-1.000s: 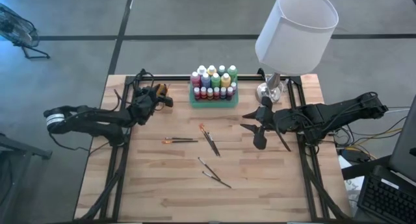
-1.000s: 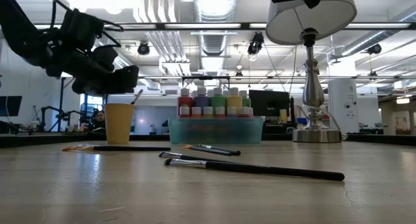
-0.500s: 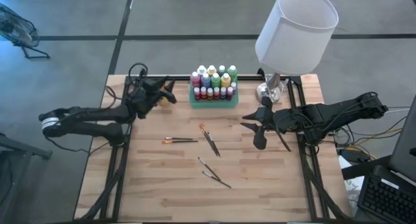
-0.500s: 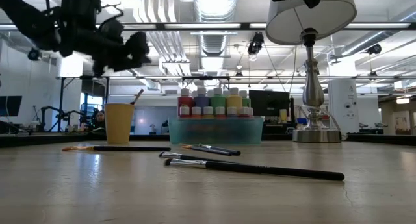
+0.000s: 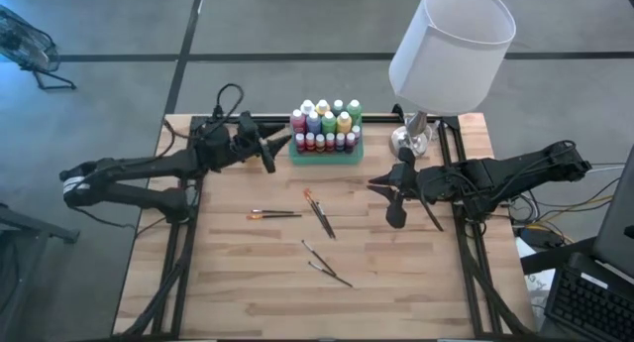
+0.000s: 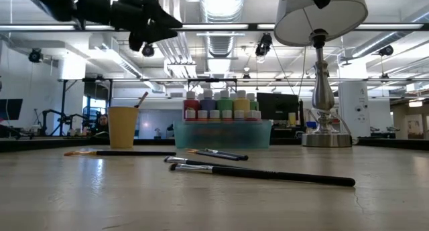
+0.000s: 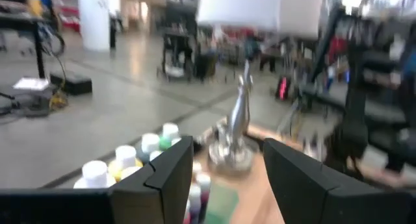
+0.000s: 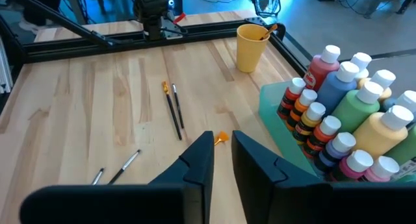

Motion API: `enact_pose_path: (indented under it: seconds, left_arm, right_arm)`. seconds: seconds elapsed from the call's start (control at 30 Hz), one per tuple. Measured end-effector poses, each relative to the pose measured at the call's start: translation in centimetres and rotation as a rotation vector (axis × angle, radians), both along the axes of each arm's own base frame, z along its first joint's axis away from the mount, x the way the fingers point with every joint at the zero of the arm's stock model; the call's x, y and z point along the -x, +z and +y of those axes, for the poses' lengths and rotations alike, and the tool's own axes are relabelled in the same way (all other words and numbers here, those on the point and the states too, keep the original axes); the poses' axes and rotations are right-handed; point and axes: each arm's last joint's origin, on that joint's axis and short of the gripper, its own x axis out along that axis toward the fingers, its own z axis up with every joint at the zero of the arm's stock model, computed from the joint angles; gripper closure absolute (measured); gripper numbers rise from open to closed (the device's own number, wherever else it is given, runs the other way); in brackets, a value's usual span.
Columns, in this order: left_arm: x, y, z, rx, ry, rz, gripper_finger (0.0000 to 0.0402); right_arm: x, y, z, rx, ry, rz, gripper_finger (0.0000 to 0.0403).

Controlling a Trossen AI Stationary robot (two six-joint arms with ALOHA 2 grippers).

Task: Pick & Place Paint Supplies
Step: Put the gold paintbrush into the orange cup

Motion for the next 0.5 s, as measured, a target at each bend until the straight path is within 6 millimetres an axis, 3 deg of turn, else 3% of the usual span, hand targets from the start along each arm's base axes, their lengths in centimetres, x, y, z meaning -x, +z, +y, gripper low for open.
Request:
enact_pose_path:
  seconds: [0.3, 0.5]
  left_arm:
    - [-0.8, 2.6, -2.4, -0.016, -0.121, 0.348, 0.0209]
    - [-0.4, 4.7, -5.0, 0.003, -0.172, 0.458, 0.0209]
  right_arm:
    - [0.0, 0.0, 0.0, 0.000, 0.000, 0.000, 0.0365]
    - [0.0, 0.0, 0.0, 0.000, 0.000, 0.000, 0.0354]
